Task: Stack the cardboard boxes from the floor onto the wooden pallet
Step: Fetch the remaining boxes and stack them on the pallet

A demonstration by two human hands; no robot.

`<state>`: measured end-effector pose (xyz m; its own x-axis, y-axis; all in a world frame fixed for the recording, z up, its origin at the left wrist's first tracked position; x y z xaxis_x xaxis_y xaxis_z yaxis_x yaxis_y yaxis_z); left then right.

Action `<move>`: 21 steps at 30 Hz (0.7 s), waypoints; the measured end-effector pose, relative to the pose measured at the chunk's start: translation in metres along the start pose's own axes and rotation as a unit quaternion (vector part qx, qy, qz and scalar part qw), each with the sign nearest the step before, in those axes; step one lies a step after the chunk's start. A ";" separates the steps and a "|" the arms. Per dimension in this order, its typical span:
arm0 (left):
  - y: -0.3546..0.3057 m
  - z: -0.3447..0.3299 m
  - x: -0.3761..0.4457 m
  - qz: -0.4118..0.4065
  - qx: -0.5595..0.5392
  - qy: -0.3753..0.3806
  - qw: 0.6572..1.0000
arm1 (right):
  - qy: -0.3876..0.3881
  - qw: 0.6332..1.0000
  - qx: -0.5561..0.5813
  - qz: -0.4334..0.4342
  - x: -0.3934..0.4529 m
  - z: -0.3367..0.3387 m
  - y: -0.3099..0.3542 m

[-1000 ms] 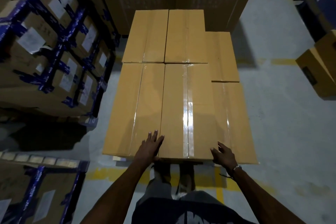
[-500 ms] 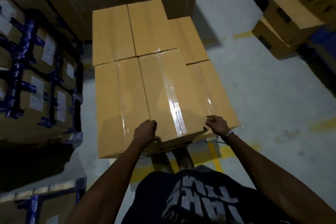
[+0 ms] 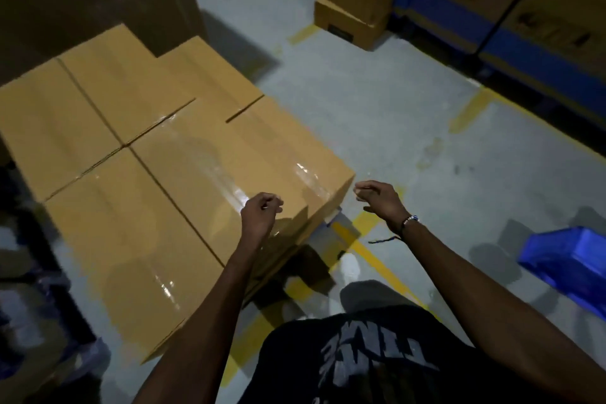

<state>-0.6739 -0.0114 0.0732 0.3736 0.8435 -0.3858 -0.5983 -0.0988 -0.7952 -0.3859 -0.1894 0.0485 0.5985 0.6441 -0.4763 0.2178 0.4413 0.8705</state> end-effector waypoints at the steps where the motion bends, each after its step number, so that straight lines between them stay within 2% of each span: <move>1: -0.009 -0.014 0.003 0.002 -0.003 0.018 1.000 | -0.018 1.000 0.017 -0.001 0.001 0.018 -0.002; 8: -0.086 -0.122 0.037 0.007 -0.036 0.073 0.997 | -0.102 0.989 0.111 -0.012 0.025 0.147 -0.011; 14: -0.164 -0.221 0.080 0.027 -0.076 0.068 0.994 | -0.121 0.983 0.141 0.006 0.077 0.271 0.020; 21: -0.240 -0.273 0.108 0.028 -0.112 0.046 0.992 | -0.114 0.980 0.160 0.007 0.135 0.341 0.061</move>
<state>-0.2966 -0.0409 0.0945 0.4143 0.7821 -0.4655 -0.4508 -0.2681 -0.8514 -0.0294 -0.2884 0.0793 0.7520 0.4759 -0.4561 0.4179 0.1909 0.8882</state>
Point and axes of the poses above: each hand's wrist, its own x-axis towards the middle knuckle, its own z-axis out of the back of the hand, y = z × x, the point moved 10 cm from there along x, towards the middle knuckle, and after that the axes turned 9 degrees about x, right-handed, at the moved point
